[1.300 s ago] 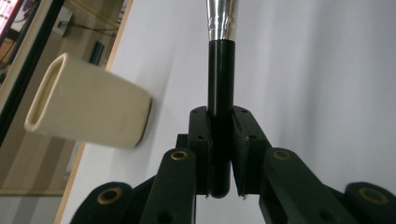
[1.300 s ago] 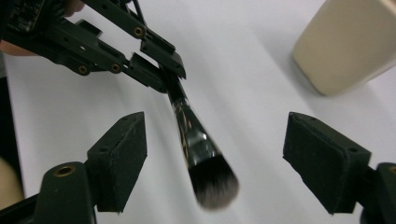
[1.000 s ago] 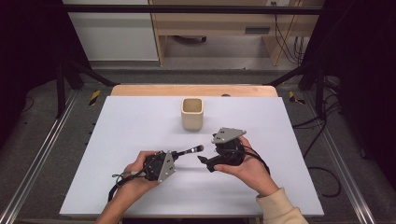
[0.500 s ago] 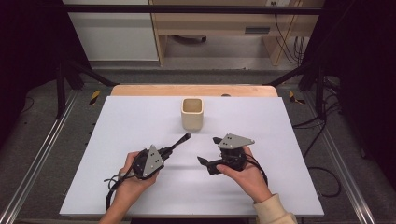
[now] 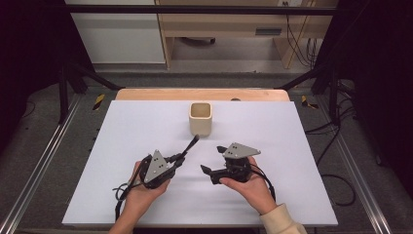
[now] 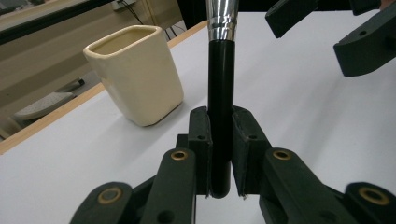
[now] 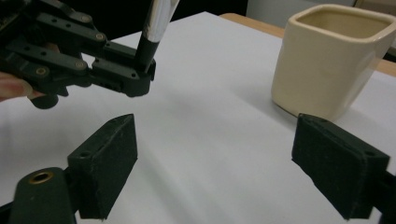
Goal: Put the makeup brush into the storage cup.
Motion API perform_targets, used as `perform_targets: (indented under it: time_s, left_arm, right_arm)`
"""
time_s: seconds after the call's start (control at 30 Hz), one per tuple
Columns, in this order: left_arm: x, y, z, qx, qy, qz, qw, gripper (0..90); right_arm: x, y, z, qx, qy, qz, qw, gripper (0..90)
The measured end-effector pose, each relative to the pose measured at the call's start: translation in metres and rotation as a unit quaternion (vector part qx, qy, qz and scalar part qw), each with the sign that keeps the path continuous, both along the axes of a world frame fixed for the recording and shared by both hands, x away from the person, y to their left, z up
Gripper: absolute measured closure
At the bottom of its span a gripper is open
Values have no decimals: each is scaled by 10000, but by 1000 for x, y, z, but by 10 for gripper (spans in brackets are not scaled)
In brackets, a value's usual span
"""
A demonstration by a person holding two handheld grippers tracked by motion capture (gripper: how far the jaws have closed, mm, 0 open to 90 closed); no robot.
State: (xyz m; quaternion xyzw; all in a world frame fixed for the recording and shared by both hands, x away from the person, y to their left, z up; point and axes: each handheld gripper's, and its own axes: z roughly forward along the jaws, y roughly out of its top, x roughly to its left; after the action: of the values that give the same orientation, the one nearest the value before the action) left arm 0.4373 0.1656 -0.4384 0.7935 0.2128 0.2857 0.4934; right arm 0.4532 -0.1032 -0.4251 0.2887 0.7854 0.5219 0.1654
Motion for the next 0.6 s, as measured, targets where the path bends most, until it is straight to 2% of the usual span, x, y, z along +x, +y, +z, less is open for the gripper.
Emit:
perform_targets:
  time_s: [0.1,0.23,0.3,0.47,0.5,0.6]
  left_arm:
    - [-2,-2,0,-181,30,-47,9998,788]
    - [-4,-5,0,-290,29,-138,9995,788]
    - [-5,-8,0,-370,-3,-148,9992,788]
    - [-6,-8,2,-514,97,-164,9985,789]
    - [-6,-8,1,-610,136,-164,9979,788]
    - [-5,-8,0,-717,175,-205,9971,788]
  right_arm:
    - [0,0,1,137,-9,25,9999,184]
    - [-1,-1,3,329,28,65,9994,242]
    - [-1,-1,4,393,19,131,9991,235]
    - [-2,0,6,485,-15,141,9987,244]
    - [-2,0,6,497,-27,125,9987,248]
    - [-3,-1,7,596,-43,115,9981,264]
